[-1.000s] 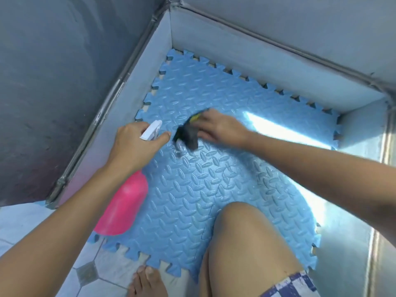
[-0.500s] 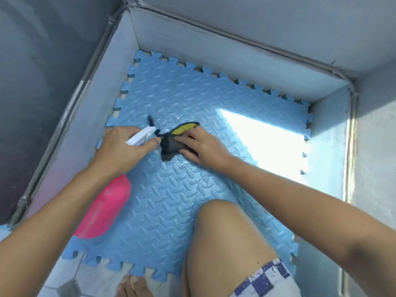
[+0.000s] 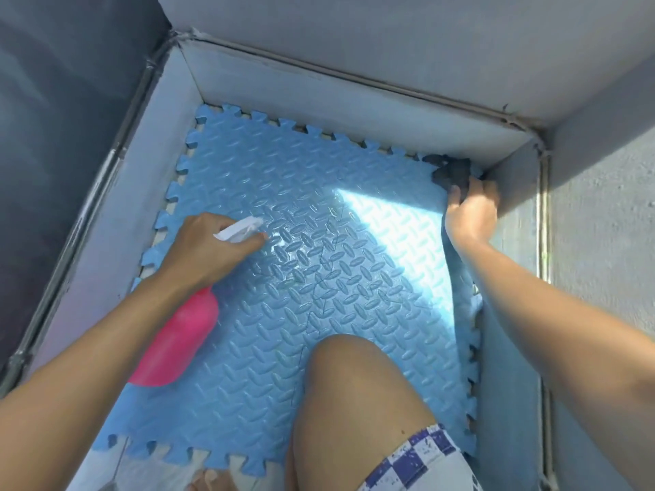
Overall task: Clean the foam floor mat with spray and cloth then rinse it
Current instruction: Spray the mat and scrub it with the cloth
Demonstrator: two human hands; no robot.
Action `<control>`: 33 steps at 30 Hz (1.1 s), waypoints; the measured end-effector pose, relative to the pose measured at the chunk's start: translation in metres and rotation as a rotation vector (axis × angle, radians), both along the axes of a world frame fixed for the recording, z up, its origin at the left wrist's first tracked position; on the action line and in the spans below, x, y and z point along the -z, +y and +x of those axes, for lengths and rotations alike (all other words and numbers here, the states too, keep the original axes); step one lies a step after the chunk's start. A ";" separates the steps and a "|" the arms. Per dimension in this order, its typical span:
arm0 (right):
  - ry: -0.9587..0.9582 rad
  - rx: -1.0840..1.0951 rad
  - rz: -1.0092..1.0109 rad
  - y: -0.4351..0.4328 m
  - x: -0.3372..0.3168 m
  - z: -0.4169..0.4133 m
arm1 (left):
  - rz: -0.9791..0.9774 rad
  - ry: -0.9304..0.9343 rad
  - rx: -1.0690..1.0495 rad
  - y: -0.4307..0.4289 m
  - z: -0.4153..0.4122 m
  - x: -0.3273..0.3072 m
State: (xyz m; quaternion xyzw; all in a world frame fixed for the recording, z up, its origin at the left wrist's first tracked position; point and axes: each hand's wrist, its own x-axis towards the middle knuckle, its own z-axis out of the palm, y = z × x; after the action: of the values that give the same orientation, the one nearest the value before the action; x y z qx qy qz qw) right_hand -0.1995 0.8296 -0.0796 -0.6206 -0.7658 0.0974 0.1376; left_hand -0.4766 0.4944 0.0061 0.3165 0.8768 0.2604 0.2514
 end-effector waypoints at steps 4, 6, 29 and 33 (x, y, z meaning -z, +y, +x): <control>0.063 -0.039 -0.003 -0.008 0.003 -0.028 | 0.023 -0.055 0.017 -0.008 -0.007 -0.006; 0.093 -0.056 -0.028 -0.022 0.001 -0.056 | 0.018 -0.064 -0.023 -0.019 -0.011 -0.007; -0.052 -0.359 -0.149 -0.109 -0.018 -0.059 | -0.135 -0.343 0.112 -0.126 -0.009 0.009; -0.081 -0.392 -0.185 -0.105 -0.023 -0.083 | -0.043 -0.297 0.137 -0.138 0.012 0.010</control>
State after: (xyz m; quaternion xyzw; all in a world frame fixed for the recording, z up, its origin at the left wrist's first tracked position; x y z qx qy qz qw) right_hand -0.2829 0.7249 -0.0563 -0.4732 -0.8645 0.1671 0.0277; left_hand -0.4649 0.3561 -0.0042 0.3282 0.8117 0.2677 0.4023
